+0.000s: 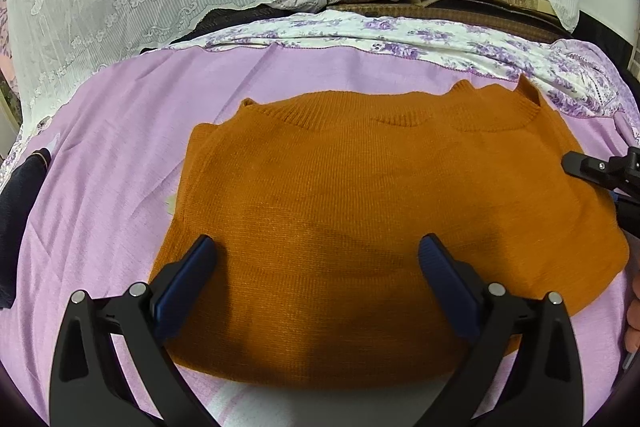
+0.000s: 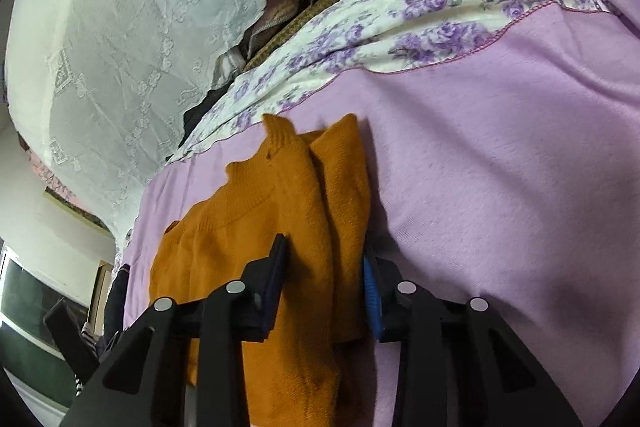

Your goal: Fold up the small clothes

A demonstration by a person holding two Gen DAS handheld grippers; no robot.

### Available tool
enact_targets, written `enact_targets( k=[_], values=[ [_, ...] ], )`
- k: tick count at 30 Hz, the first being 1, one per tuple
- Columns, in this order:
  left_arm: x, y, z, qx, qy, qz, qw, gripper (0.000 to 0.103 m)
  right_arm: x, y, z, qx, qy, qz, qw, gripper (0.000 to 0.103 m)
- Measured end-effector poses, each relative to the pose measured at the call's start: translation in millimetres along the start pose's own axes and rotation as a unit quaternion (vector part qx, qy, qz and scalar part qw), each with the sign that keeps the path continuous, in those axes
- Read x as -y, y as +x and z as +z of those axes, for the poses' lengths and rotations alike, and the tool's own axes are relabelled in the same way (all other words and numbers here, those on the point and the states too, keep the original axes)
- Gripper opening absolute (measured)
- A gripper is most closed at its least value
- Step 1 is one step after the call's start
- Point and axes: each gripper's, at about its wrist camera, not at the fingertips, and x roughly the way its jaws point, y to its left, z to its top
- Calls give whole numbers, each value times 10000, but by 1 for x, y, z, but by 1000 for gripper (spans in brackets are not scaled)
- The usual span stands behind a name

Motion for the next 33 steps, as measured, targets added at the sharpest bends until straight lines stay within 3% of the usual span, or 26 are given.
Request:
enact_targets(
  k=[7,11,17,23,29,33],
  values=[
    [0,0,-1,-1,-9,-8,10000,99,4,4,0,-29,146,77,9999,33],
    [0,0,-1,0,-13,-16,10000,99,-2,-3,-2,141,41,-2,9999,18],
    [0,-1,-1,9,-23,-34,10000,99,-16,-16,-2,366,-71,46,9993,16],
    [-18,-14,2,79,-244,-323,9991,98,-22,-20,-3,373,-114,-38,9992,15],
    [-53,-20,13,289,-306,121,9990,98,-32,-20,-1,320,-134,-239,9991,15],
    [-81,-9,12,88,-528,190,9984,98,-45,-21,1,316,-190,-357,9987,15]
  ],
)
